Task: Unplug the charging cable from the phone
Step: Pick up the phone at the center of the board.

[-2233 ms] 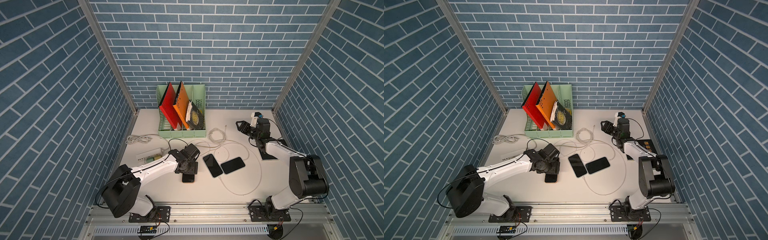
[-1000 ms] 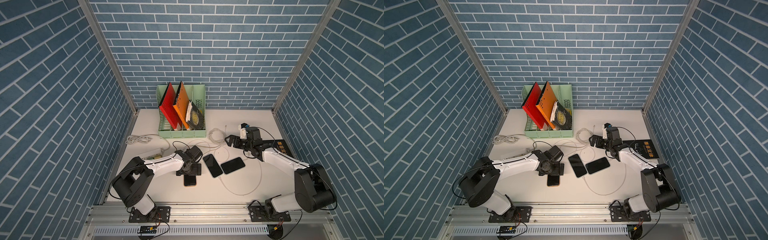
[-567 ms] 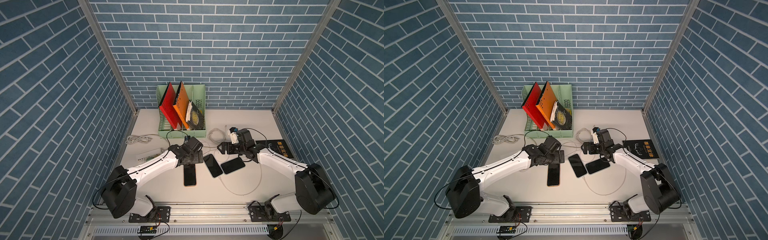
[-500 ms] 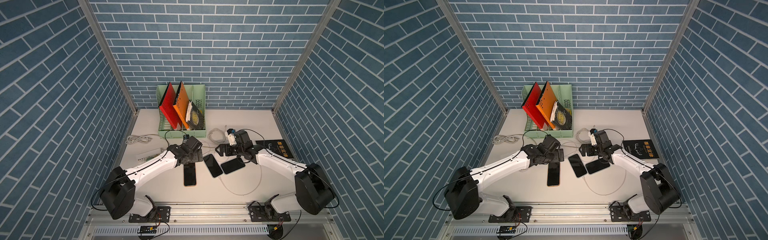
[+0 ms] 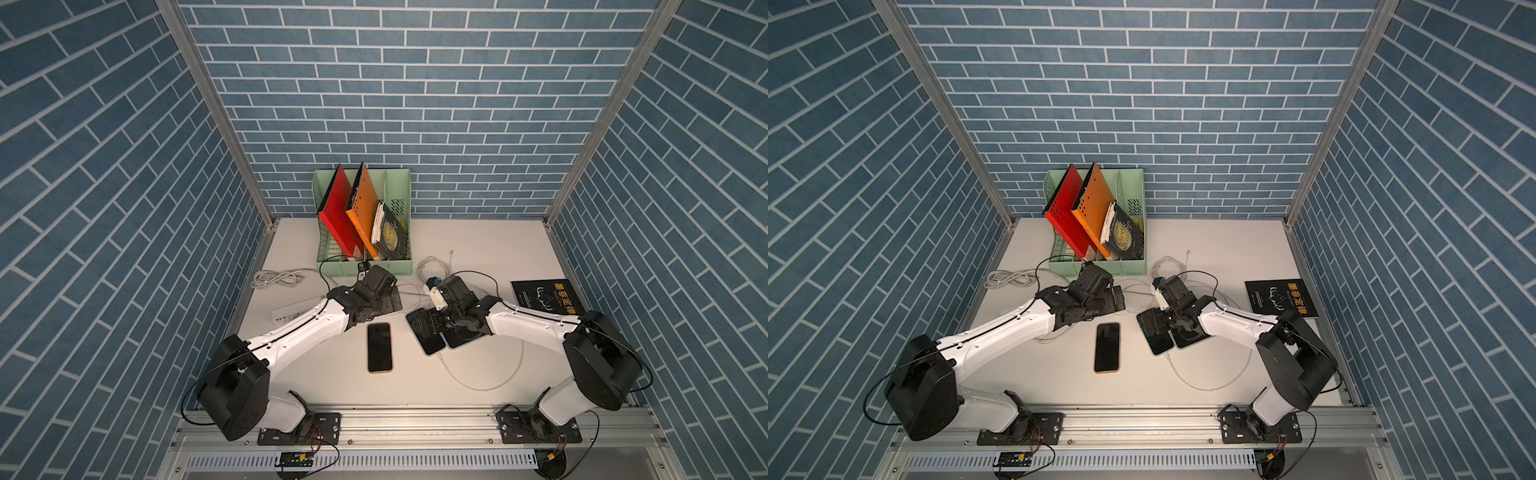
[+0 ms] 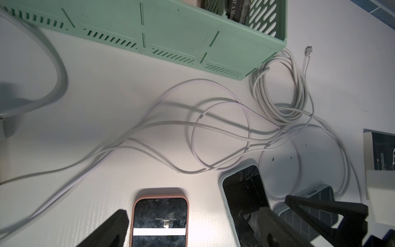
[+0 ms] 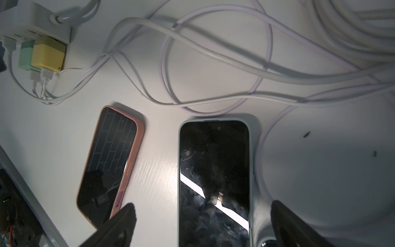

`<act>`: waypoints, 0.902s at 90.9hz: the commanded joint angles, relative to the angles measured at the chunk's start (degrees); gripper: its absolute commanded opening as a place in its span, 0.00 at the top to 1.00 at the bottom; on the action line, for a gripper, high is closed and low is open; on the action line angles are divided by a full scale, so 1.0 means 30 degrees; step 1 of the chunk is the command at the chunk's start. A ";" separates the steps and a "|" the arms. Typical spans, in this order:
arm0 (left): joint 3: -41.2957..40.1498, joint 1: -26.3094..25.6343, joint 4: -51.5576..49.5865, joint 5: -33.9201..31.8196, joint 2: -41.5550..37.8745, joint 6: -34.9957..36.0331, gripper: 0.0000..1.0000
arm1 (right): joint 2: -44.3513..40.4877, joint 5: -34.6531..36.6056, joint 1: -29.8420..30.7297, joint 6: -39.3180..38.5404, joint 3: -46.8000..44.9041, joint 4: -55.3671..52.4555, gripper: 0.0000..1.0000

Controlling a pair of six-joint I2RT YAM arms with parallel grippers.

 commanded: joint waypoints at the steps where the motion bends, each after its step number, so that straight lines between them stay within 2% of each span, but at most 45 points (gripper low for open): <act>1: -0.0598 0.0290 0.0196 0.0170 -0.0363 -0.0045 0.00 | 0.0442 0.0472 0.0205 0.0093 0.0518 -0.0657 0.01; 60: -0.1765 0.0596 0.0834 0.0583 -0.0769 -0.0415 0.00 | 0.1542 -0.0522 0.1680 0.0207 0.0992 -0.0897 0.01; 82: -0.2105 0.0627 0.0910 0.0598 -0.1050 -0.0492 0.00 | 0.1468 0.1113 0.1908 0.0229 0.1401 -0.1947 0.00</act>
